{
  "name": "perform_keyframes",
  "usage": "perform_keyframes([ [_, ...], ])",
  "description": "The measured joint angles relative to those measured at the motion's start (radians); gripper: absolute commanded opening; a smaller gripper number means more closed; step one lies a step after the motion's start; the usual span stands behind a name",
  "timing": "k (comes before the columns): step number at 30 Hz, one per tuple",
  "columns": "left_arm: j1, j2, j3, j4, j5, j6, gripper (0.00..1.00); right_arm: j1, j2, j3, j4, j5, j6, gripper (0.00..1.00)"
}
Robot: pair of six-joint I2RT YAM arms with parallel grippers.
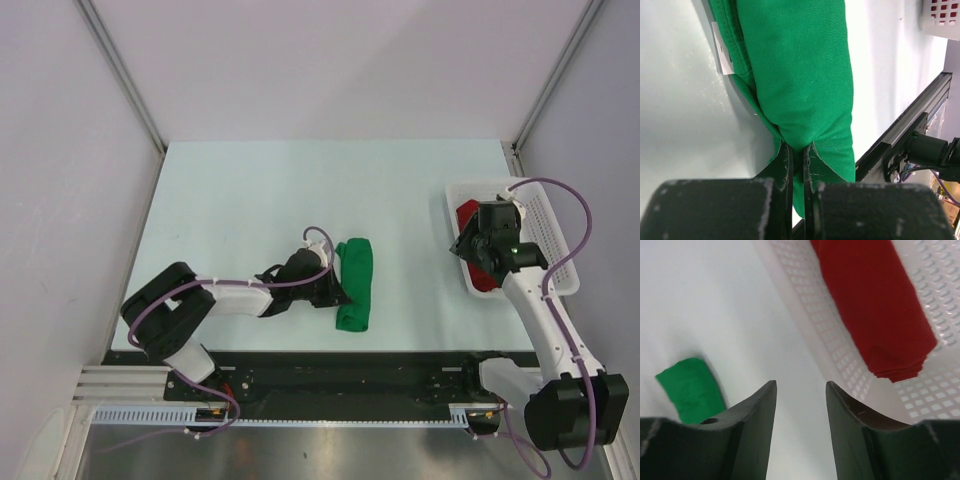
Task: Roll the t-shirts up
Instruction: Roll the T-shirt to the center of the board.
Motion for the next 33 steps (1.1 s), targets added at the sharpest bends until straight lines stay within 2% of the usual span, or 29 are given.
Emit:
perform_keyframes([
  [3,-0.002,0.006,0.006,0.003,0.000,-0.001,0.00,0.024,-0.027,-0.013,0.027,-0.063,0.000,0.50],
  [5,-0.002,0.007,0.006,0.006,-0.002,-0.009,0.00,0.090,-0.032,-0.038,0.063,-0.086,0.014,0.50],
  [12,-0.005,0.008,-0.015,0.033,-0.035,-0.087,0.00,0.525,0.021,-0.157,0.181,-0.092,0.164,0.50],
  [18,-0.006,0.008,-0.063,0.106,-0.056,-0.177,0.00,0.768,0.008,-0.282,0.287,-0.055,0.312,0.53],
  [26,-0.014,0.008,-0.120,0.192,-0.088,-0.282,0.00,0.846,0.030,-0.334,0.406,-0.010,0.425,0.59],
  [30,-0.024,0.007,-0.135,0.214,-0.111,-0.308,0.00,0.853,0.044,-0.334,0.444,0.009,0.443,0.64],
  [33,-0.026,0.008,-0.146,0.233,-0.116,-0.315,0.00,0.833,0.068,-0.334,0.464,0.010,0.438,0.64],
])
